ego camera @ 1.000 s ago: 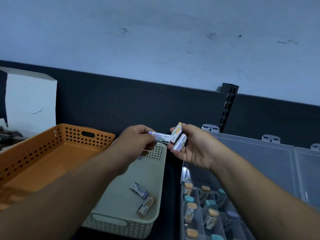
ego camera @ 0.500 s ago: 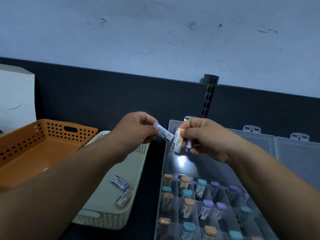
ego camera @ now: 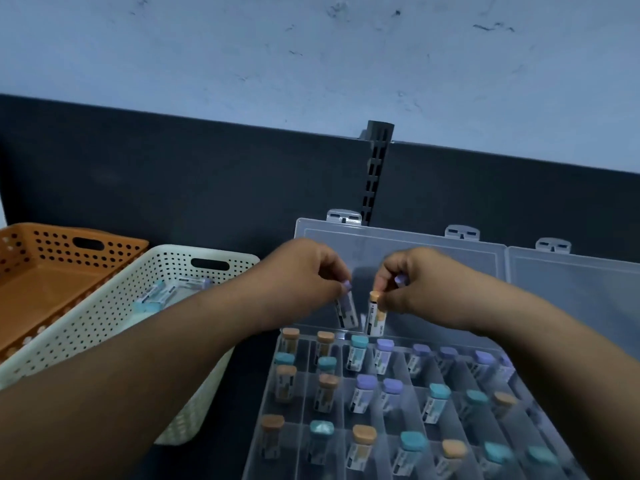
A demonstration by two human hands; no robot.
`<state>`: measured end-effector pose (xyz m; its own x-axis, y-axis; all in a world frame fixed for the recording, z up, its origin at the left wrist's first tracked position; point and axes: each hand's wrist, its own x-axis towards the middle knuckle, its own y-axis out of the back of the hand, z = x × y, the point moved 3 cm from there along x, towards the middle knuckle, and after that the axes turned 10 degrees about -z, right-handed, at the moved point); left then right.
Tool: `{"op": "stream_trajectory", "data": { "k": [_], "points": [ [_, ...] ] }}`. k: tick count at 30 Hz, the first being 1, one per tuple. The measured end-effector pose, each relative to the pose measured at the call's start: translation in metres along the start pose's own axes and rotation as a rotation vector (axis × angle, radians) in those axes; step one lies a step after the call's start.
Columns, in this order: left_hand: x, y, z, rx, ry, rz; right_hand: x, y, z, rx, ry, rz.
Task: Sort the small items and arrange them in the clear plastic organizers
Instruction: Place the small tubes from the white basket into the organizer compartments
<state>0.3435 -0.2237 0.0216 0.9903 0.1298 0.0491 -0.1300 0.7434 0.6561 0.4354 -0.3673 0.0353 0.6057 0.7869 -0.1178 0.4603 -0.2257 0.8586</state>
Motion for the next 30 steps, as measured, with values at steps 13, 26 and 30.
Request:
{"op": "stream_trajectory", "data": {
  "k": [13, 26, 30],
  "points": [
    [0.009, -0.046, 0.001, 0.307, 0.046, -0.208, -0.023, -0.014, 0.040, -0.212, -0.055, -0.108],
    [0.010, -0.064, -0.009, 0.482, 0.116, -0.255, -0.016, -0.040, 0.048, -0.275, -0.052, -0.181],
    [0.009, -0.067, -0.009, 0.488, 0.120, -0.264, -0.015, -0.045, 0.049, -0.278, -0.062, -0.200]
  ]
}}
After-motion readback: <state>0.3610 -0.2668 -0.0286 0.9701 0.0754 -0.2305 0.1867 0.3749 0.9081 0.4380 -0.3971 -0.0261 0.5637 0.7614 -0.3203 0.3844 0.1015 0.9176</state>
